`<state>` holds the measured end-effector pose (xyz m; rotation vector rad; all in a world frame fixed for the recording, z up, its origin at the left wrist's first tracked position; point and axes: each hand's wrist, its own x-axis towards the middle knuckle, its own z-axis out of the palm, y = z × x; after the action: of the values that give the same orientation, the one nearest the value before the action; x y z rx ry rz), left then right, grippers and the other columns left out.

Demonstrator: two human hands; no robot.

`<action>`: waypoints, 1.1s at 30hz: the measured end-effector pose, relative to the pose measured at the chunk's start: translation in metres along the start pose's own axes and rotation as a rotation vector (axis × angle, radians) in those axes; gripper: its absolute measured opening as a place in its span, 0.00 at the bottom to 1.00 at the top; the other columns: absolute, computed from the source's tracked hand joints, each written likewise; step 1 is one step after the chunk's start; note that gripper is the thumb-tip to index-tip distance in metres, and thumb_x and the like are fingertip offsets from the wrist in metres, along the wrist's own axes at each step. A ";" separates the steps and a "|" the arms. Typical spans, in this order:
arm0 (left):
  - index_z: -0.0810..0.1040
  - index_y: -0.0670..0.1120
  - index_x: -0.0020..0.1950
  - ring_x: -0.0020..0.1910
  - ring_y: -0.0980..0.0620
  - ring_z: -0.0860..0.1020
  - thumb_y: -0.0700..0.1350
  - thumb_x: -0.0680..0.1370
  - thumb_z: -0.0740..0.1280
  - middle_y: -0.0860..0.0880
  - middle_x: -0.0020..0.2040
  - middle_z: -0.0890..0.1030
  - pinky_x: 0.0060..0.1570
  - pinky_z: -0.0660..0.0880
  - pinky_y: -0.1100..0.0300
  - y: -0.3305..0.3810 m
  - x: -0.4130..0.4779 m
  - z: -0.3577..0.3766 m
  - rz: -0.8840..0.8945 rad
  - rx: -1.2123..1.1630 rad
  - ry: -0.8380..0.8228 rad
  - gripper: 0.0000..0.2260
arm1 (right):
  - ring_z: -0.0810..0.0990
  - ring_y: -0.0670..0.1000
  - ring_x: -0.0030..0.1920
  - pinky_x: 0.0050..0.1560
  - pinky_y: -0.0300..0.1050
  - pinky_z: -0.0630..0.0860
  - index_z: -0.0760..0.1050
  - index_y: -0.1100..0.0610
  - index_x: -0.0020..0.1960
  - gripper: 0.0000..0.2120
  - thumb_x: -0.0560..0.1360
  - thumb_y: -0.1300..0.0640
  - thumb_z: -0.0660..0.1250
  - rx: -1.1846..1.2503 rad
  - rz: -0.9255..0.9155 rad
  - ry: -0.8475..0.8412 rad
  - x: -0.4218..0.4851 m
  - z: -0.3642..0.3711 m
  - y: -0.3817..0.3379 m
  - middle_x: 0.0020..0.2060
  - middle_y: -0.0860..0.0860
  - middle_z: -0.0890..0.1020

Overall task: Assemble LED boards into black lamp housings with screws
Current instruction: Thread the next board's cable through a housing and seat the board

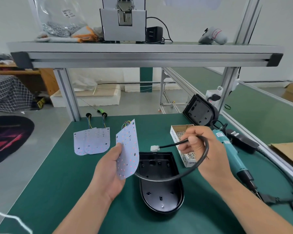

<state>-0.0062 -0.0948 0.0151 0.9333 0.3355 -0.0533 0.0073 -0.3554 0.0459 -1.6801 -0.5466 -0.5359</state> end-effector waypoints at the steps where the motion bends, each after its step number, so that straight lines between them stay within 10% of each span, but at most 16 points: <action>1: 0.81 0.45 0.69 0.62 0.48 0.85 0.50 0.87 0.62 0.46 0.64 0.86 0.53 0.79 0.51 -0.001 0.000 0.001 -0.009 -0.002 -0.001 0.15 | 0.87 0.54 0.42 0.44 0.43 0.84 0.78 0.47 0.55 0.07 0.85 0.55 0.62 0.007 -0.012 0.022 0.000 0.000 0.000 0.47 0.51 0.83; 15: 0.81 0.43 0.70 0.63 0.46 0.84 0.52 0.87 0.62 0.43 0.65 0.85 0.55 0.80 0.51 -0.003 -0.002 0.004 -0.063 -0.018 -0.032 0.18 | 0.85 0.51 0.39 0.43 0.39 0.81 0.79 0.50 0.54 0.13 0.86 0.42 0.61 0.010 -0.129 0.010 -0.006 -0.004 -0.007 0.43 0.50 0.82; 21: 0.81 0.44 0.70 0.53 0.49 0.85 0.53 0.86 0.63 0.43 0.66 0.84 0.41 0.83 0.58 -0.003 -0.004 0.007 -0.041 -0.013 -0.041 0.18 | 0.80 0.53 0.38 0.39 0.45 0.80 0.76 0.39 0.61 0.17 0.85 0.61 0.59 -0.017 -0.135 -0.112 -0.009 -0.001 0.001 0.45 0.50 0.79; 33: 0.77 0.44 0.65 0.51 0.48 0.85 0.53 0.80 0.68 0.46 0.56 0.85 0.45 0.84 0.52 -0.009 -0.005 0.007 0.087 -0.041 -0.208 0.18 | 0.85 0.47 0.48 0.54 0.50 0.80 0.83 0.51 0.52 0.05 0.81 0.60 0.70 -0.224 0.156 -0.221 -0.003 0.028 0.016 0.44 0.43 0.85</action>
<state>-0.0107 -0.1059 0.0130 0.8922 0.1031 -0.0633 0.0166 -0.3301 0.0270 -1.9921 -0.5231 -0.3079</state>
